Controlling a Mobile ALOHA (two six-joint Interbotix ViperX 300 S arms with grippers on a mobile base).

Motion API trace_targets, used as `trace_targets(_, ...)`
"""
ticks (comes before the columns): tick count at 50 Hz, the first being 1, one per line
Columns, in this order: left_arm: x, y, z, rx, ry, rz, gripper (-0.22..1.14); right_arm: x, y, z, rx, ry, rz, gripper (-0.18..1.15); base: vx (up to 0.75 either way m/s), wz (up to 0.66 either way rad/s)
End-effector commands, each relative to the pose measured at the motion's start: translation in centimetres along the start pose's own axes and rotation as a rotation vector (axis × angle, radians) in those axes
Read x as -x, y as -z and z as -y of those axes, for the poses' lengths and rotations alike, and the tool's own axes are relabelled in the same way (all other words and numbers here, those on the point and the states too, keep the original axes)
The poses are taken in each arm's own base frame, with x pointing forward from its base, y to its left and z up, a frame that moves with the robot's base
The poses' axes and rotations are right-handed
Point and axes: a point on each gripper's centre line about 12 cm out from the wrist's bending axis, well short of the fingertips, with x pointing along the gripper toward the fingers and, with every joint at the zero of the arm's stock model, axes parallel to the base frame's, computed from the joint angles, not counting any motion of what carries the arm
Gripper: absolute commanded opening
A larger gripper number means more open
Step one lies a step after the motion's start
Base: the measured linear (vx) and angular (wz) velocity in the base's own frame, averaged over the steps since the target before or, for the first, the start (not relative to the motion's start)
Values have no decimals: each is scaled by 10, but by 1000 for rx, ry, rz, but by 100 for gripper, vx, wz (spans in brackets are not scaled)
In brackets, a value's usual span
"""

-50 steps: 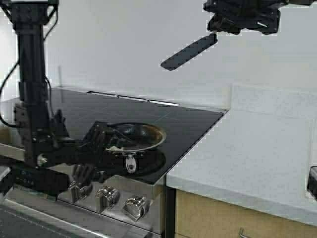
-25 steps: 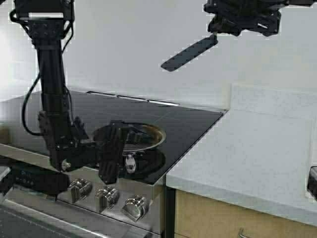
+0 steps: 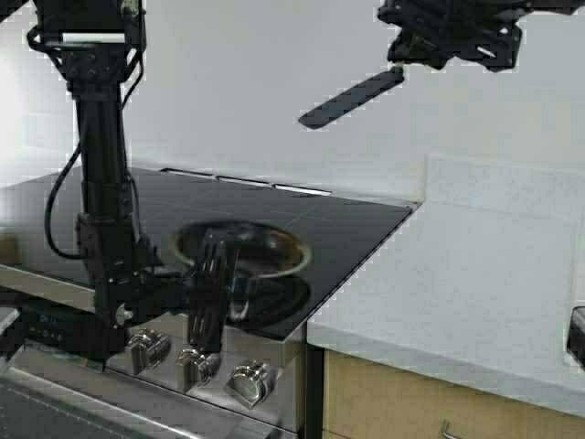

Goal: Add oil to the pan and cook the shrimp and serve it

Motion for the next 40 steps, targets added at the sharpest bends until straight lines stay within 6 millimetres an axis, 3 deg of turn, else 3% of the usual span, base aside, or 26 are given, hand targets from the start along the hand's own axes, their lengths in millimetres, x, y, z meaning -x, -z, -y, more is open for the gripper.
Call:
trace_targets(1,-3,-3,21,-44,56,4,-3,1,-6,-2,-7,-12,39,9,0,0)
trace_targets(6,1,-1,24,-44,50,2,6,2,-5,-2,-5,-11,40,9,0,0)
trace_targets(20,12,2,39,-61,43,2,2,-3,4,3,-12,4,29,9,0,0)
trace_targets(40,35,9,59,-94,-91,-13,3,-49,32,26,-89,119,47,9,0,0)
